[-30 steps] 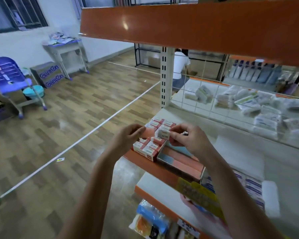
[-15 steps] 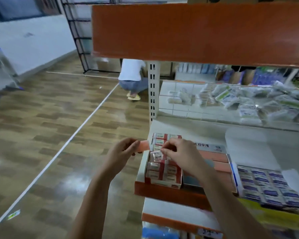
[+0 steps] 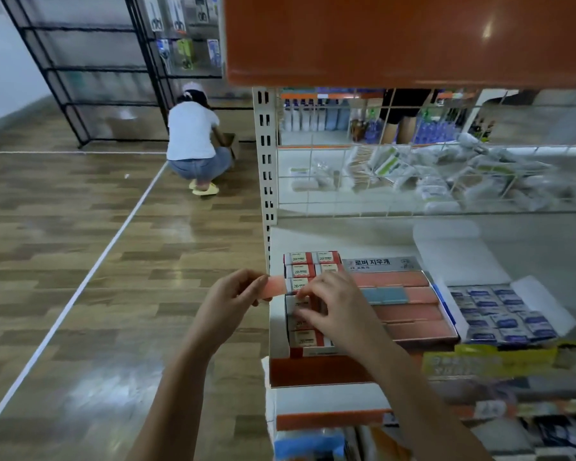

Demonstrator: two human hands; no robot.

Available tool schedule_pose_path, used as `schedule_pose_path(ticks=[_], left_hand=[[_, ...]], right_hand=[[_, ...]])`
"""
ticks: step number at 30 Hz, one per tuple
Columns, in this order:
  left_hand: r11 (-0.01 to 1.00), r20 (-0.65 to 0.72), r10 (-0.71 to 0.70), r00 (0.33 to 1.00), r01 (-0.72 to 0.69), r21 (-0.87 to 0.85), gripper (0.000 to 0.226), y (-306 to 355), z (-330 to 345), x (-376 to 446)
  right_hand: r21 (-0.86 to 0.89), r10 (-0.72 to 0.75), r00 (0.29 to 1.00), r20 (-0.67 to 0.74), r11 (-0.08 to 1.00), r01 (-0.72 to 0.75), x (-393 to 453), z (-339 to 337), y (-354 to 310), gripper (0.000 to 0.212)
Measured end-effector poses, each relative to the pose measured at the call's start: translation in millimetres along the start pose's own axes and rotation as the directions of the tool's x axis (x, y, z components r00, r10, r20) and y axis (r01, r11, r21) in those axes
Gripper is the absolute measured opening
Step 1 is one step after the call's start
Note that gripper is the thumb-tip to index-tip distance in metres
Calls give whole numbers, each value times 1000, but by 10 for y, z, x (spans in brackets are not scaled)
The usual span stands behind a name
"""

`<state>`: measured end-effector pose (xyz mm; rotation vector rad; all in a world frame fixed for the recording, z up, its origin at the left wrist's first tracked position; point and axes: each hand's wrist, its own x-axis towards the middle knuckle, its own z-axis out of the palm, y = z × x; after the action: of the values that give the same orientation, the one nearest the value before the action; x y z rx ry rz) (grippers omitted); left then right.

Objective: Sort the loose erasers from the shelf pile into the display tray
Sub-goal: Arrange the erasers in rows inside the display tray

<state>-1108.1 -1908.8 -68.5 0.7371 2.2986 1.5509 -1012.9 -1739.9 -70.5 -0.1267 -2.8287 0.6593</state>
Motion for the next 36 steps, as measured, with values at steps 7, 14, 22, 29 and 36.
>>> schedule_pose_path(ticks=[7,14,22,29,36], left_hand=[[1000,76,18,997,-17,-9,14,32,4,5],[995,274,81,958,-95,37,10,297,185,175],[898,416,204,886,-338,280,11,644,717,440],[729,510,195,838,-471,496,36,686,1074,451],[490,507,262,821,-566,663,36,652,1140,404]], right_hand=[[-65,15,996,-90,998,-21,-7,63,-27,30],[-24,110,982,-151,993,-115,-151,-215,154,29],[-10,343,897,-278,933,-360,-505,-539,571,22],[-7,364,894,-259,925,-379,-700,-526,611,24],[-27,341,906,-249,933,-359,-736,-528,625,23]])
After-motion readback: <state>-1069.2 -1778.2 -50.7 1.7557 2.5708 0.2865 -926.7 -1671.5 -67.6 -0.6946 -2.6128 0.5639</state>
